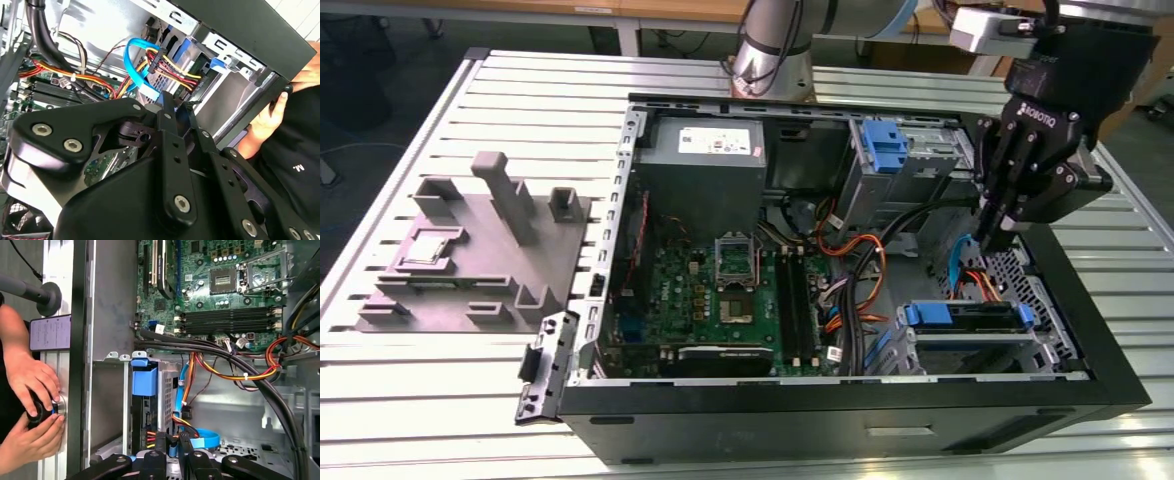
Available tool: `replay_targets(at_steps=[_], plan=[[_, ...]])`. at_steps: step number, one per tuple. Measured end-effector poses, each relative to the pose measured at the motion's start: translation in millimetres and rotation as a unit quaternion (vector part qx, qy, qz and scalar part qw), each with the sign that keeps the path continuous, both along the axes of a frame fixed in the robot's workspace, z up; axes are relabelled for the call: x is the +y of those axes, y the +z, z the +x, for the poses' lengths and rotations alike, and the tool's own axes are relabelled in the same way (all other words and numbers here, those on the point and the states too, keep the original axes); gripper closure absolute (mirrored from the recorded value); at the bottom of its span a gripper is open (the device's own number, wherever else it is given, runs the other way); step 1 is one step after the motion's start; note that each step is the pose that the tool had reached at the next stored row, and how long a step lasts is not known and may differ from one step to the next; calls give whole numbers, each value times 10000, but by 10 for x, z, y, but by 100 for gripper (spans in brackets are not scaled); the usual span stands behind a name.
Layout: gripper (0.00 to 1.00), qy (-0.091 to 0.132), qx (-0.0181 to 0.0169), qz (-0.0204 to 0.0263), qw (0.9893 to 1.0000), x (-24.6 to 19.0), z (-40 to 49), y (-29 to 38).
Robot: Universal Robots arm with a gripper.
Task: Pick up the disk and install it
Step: 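Insert the second disk wire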
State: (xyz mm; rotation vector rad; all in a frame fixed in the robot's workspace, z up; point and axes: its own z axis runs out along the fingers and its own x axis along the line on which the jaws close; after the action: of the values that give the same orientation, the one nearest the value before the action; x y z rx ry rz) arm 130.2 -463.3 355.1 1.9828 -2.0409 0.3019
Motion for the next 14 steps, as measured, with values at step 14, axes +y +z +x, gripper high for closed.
replay_targets(at_steps=[14], plan=[[84,2,-2,-67,10000,-47,-3,-65]])
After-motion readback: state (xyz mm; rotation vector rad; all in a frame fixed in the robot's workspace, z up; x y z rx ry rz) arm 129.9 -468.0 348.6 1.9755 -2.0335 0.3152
